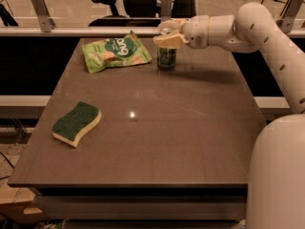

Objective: Move green can near green rice chip bag

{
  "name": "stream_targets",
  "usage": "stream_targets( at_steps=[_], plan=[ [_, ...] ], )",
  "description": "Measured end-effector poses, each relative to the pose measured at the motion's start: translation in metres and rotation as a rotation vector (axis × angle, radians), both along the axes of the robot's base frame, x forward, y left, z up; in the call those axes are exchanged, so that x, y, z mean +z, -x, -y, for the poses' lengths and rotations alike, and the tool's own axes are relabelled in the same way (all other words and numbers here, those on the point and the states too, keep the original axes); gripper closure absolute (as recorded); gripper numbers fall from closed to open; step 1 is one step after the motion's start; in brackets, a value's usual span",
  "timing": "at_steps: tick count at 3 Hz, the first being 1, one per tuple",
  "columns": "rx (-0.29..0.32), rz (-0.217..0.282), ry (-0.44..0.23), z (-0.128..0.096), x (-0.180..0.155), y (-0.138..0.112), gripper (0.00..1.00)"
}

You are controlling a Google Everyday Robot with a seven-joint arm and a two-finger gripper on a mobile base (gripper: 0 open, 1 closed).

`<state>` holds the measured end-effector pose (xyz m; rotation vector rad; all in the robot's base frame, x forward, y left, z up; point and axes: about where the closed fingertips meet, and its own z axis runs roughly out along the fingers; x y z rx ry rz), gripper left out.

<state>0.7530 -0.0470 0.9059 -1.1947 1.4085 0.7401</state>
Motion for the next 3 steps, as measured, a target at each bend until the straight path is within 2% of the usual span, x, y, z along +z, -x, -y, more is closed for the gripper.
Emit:
stream_targets(
  at_steps=[1, 2, 3],
  plan=[
    [0.0, 0.0, 0.0, -0.0002, -0.0001, 0.0, 0.12],
    [0.005, -0.002, -0.001, -0.0035, -0.0008, 0.0, 0.0],
    [0.005, -0.002, -0.001, -0.0036, -0.0008, 0.0, 0.0]
  ],
)
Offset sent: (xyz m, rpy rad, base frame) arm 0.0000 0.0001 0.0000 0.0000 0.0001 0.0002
